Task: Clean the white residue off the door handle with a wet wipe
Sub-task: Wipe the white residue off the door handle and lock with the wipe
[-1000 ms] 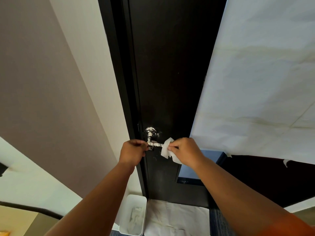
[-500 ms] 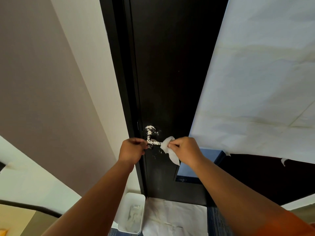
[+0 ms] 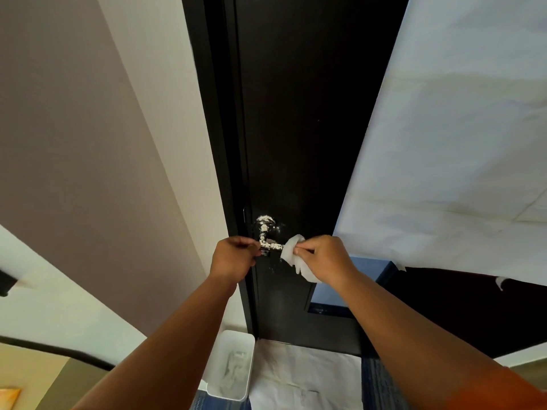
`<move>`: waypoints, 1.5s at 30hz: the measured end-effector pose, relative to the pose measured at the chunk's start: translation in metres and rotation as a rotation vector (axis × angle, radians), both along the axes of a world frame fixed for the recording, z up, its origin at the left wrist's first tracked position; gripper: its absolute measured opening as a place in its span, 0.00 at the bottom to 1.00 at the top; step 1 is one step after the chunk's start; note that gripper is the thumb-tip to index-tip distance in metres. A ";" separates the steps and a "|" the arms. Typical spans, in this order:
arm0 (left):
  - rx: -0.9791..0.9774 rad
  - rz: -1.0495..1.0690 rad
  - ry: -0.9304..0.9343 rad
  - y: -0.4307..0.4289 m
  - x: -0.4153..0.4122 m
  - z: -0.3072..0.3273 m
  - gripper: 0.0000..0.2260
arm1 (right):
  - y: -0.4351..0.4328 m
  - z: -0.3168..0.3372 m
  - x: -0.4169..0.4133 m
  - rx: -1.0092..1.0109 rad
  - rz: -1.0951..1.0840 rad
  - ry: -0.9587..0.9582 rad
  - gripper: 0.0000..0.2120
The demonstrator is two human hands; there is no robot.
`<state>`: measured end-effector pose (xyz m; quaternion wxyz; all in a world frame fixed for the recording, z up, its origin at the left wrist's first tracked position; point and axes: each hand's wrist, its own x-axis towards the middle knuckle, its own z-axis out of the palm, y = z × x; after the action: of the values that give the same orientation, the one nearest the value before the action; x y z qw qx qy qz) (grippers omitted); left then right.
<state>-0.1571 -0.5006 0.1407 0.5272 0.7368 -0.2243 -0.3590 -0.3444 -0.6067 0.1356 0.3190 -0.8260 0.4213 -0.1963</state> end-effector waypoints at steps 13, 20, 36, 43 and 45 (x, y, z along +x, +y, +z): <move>0.017 -0.004 -0.020 0.001 0.000 -0.002 0.05 | 0.001 -0.003 0.002 -0.031 -0.011 -0.015 0.12; 0.018 -0.015 -0.028 0.003 0.000 -0.002 0.05 | -0.007 -0.006 -0.028 0.036 -0.064 -0.053 0.13; 0.021 -0.022 -0.029 0.001 0.000 0.000 0.06 | -0.009 -0.007 -0.023 0.051 -0.078 -0.061 0.14; 0.016 -0.007 -0.014 0.001 -0.001 -0.001 0.05 | -0.002 0.005 0.006 0.001 -0.010 -0.051 0.06; 0.014 -0.008 -0.006 0.001 0.000 -0.001 0.05 | -0.002 0.002 0.003 0.022 -0.014 -0.059 0.09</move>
<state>-0.1575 -0.4993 0.1401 0.5199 0.7407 -0.2263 -0.3605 -0.3411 -0.6084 0.1375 0.3392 -0.8133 0.4195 -0.2179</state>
